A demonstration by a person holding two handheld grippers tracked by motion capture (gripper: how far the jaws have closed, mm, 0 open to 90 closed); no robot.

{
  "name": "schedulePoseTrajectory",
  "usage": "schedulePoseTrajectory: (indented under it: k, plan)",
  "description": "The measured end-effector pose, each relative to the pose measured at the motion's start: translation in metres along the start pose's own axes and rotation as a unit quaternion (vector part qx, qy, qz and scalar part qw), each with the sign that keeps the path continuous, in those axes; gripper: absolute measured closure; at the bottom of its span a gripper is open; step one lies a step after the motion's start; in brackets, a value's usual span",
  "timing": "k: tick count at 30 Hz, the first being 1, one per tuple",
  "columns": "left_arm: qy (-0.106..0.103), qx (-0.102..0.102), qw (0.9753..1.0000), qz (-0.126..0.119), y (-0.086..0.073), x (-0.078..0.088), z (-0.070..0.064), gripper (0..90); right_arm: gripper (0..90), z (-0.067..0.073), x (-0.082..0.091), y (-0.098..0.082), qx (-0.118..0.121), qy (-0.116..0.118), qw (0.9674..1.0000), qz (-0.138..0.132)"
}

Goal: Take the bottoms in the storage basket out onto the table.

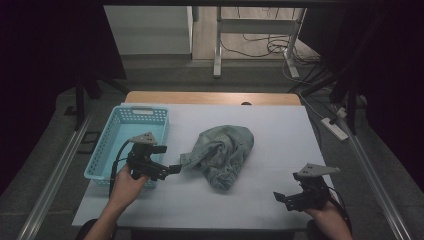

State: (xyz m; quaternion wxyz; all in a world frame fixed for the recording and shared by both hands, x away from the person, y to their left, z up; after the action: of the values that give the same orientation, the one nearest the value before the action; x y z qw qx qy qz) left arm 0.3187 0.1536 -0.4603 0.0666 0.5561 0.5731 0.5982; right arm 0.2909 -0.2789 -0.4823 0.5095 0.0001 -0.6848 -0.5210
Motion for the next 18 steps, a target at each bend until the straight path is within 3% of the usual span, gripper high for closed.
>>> schedulePoseTrajectory:
  k: [18]
  plan:
    - [0.003, 0.018, 0.9996, -0.020, -0.011, 0.013, 0.004, 0.1, 1.1, 0.000, 0.000, 0.000, 0.006, -0.002, 1.0000, 0.003]
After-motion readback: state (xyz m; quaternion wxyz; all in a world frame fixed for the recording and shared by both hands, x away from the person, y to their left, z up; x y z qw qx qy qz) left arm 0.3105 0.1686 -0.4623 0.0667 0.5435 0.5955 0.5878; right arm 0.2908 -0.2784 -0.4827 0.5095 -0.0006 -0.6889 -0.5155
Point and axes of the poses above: each handheld gripper's, and its own axes: x roughly backward along the jaws, y roughly out of its top, z roughly to its left, the point moved 4 cm from there along -x, roughly forward along the jaws, and after that the axes turned 1 degree about y, right-handed, at the moved point
